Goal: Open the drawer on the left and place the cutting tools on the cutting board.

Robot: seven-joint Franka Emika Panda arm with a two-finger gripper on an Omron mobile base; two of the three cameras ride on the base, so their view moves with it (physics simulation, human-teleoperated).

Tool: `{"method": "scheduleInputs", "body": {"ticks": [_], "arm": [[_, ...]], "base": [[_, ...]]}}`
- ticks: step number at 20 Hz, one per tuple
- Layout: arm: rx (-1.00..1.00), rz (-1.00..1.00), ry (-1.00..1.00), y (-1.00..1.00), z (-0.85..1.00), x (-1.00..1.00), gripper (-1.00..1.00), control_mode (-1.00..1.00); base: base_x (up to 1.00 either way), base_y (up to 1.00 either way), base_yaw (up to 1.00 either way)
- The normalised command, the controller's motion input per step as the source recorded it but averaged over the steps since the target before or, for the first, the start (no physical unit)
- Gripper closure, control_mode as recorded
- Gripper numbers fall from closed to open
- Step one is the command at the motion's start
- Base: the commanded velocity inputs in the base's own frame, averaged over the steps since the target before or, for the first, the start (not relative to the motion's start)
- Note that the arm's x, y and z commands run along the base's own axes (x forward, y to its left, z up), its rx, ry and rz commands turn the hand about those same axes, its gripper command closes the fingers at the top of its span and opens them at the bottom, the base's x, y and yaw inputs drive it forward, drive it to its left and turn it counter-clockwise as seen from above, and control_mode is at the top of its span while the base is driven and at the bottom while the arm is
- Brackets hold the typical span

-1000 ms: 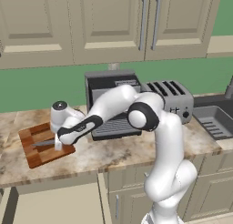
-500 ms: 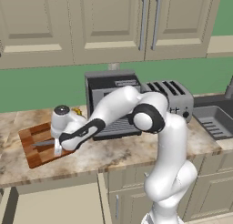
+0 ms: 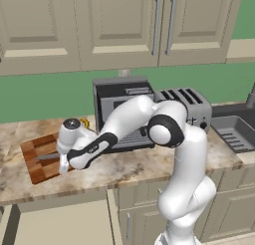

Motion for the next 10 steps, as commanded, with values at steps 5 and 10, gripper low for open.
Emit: {"method": "scheduleInputs", "body": {"ticks": [5,10], "arm": [[0.01,0.01,0.03,0.05,0.0,-0.09,-1.0,-1.0],[0.0,0.02,0.06,0.12,0.0,-0.13,-1.0,-1.0]], "base": [[0.0,0.0,0.0],[0.0,0.0,0.0]]}}
